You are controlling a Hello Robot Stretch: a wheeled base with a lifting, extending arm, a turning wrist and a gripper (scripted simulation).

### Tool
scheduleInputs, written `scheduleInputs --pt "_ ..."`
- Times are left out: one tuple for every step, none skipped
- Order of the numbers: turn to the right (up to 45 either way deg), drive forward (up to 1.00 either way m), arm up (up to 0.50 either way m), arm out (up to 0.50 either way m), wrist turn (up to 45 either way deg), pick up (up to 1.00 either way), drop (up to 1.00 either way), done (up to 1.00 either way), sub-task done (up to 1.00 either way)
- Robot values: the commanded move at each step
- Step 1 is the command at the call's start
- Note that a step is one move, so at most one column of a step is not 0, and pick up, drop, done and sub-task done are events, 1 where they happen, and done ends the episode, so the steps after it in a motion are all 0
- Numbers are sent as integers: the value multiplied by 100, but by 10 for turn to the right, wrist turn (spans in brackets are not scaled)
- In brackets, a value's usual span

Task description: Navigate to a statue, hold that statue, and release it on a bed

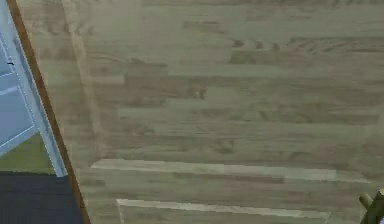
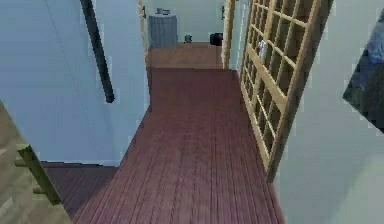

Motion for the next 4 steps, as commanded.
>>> scheduleInputs --pt "-450 0 0 0 0 0 0 0 0" --pt "-390 0 0 0 0 0 0 0 0" --pt "0 60 0 0 0 0 0 0 0" --pt "-360 0 0 0 0 0 0 0 0"
